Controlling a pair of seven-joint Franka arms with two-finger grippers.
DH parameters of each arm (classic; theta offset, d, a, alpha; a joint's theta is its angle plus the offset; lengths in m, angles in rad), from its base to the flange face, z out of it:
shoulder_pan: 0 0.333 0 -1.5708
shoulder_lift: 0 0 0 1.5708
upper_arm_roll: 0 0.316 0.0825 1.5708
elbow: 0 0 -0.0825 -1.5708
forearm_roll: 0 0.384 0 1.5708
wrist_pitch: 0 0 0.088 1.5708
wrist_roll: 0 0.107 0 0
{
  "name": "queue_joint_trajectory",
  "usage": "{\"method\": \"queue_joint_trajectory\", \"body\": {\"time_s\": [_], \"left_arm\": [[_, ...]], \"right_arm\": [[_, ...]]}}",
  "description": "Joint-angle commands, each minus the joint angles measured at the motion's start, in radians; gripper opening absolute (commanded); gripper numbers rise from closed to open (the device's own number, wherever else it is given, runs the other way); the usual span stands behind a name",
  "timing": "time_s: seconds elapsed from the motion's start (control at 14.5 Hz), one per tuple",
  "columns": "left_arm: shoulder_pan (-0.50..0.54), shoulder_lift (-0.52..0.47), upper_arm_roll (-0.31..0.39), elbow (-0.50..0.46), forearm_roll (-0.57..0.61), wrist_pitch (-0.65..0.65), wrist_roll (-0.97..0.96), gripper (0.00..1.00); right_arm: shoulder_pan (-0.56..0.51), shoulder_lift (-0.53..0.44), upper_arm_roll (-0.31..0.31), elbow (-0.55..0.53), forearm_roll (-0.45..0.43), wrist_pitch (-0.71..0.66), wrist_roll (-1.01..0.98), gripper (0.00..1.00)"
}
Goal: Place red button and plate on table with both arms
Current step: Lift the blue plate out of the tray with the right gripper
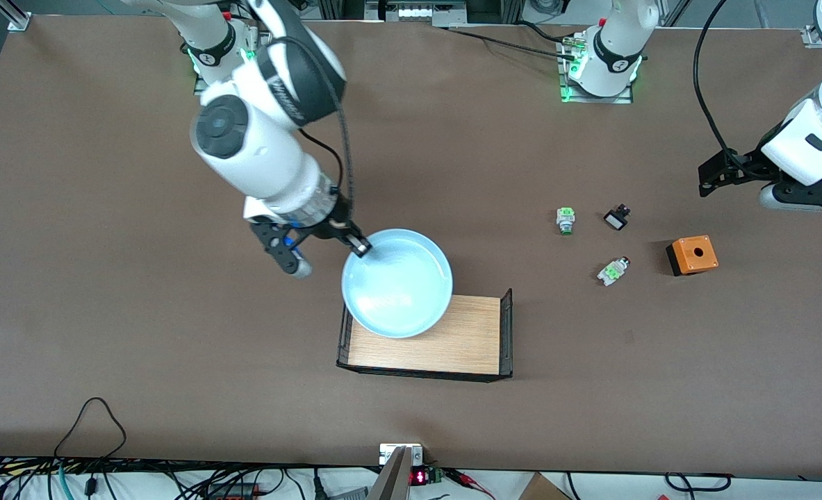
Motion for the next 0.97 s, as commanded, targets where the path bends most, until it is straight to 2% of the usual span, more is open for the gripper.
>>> {"method": "queue_joint_trajectory", "body": {"time_s": [0.0, 0.35, 0.55, 0.69, 0.76, 0.9], "left_arm": [[0.010, 0.016, -0.009, 0.037, -0.015, -0.030, 0.024, 1.00], [0.011, 0.019, -0.001, 0.039, -0.015, -0.023, 0.116, 1.00], [0.002, 0.020, 0.013, 0.032, -0.016, -0.024, 0.114, 1.00], [-0.096, 0.020, 0.141, 0.025, -0.016, -0.023, 0.133, 1.00], [-0.127, 0.020, 0.175, 0.025, -0.016, -0.023, 0.143, 1.00], [-0.131, 0.014, 0.175, 0.022, -0.015, -0.024, 0.147, 1.00]], "right_arm": [[-0.079, -0.064, 0.006, -0.010, 0.038, -0.134, -0.140, 0.00], [-0.238, -0.098, 0.003, -0.011, 0.025, -0.360, -0.491, 0.00], [-0.287, -0.098, -0.002, -0.040, -0.025, -0.408, -0.640, 0.00], [-0.314, -0.098, -0.005, -0.079, -0.045, -0.407, -0.746, 0.00], [-0.327, -0.100, -0.011, -0.100, -0.070, -0.400, -0.796, 0.00], [-0.351, -0.101, -0.013, -0.132, -0.145, -0.393, -0.961, 0.00]]}}
